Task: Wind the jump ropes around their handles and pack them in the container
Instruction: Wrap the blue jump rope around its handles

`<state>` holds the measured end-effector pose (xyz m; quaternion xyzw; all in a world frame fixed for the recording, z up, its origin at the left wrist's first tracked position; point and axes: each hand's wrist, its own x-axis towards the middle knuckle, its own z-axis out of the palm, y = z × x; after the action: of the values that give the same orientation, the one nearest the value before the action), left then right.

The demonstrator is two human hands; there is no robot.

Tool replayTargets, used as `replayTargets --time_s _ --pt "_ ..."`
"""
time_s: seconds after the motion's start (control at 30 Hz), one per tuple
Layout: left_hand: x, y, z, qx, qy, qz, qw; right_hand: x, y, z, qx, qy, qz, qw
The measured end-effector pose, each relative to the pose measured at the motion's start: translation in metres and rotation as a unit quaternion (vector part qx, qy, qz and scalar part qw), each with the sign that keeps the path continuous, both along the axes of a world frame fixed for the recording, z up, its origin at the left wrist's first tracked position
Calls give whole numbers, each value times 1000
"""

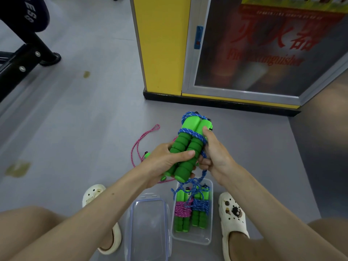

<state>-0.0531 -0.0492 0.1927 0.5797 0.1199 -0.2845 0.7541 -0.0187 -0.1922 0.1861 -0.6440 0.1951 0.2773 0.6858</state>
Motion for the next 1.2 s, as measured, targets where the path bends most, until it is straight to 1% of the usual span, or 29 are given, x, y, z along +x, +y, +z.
replayTargets --time_s 0.1,0.2,0.3,0.43,0.57,0.63,0.73,0.77,0.8,0.83,0.87,0.9,0.93,0.97,1.1,1.2 --pt "1 1 2 2 0 16 1000 4 -2 2 -7 -25 33 999" --pt "5 7 4 23 -16 32 999 7 -4 3 1 -53 34 998" --pt "9 11 9 25 -24 60 998 10 -9 4 -38 -96 38 994" --pt "12 15 12 36 -28 74 996 9 -18 4 -48 -131 85 987" --pt "12 18 9 90 -42 47 994 8 -19 0 -128 -144 53 980" --pt "13 18 8 114 -47 33 992 8 -17 -1 -135 -131 29 982" --pt "17 20 5 154 -54 34 986 6 -13 -3 -125 -117 22 985" --pt "18 20 3 196 -76 33 977 5 -12 -2 -122 -110 27 986" --pt "19 20 1 271 -118 25 955 4 -11 -1 -115 -103 39 987" --pt "18 18 -1 360 -163 10 919 3 -10 0 -110 -96 56 988" --pt "17 16 -2 444 -202 -1 873 2 -9 1 -110 -91 73 987" --pt "15 13 -2 505 -227 -5 833 2 -9 1 -116 -90 86 985" --pt "13 11 -1 543 -238 -3 805 1 -8 2 -125 -92 94 983" --pt "11 10 -1 568 -242 1 787 1 -8 2 -133 -97 100 981" --pt "10 10 -3 622 -269 -3 735 1 -6 1 -151 -120 105 976" --pt "9 11 -4 638 -286 -5 715 2 -5 -1 -142 -118 84 979"
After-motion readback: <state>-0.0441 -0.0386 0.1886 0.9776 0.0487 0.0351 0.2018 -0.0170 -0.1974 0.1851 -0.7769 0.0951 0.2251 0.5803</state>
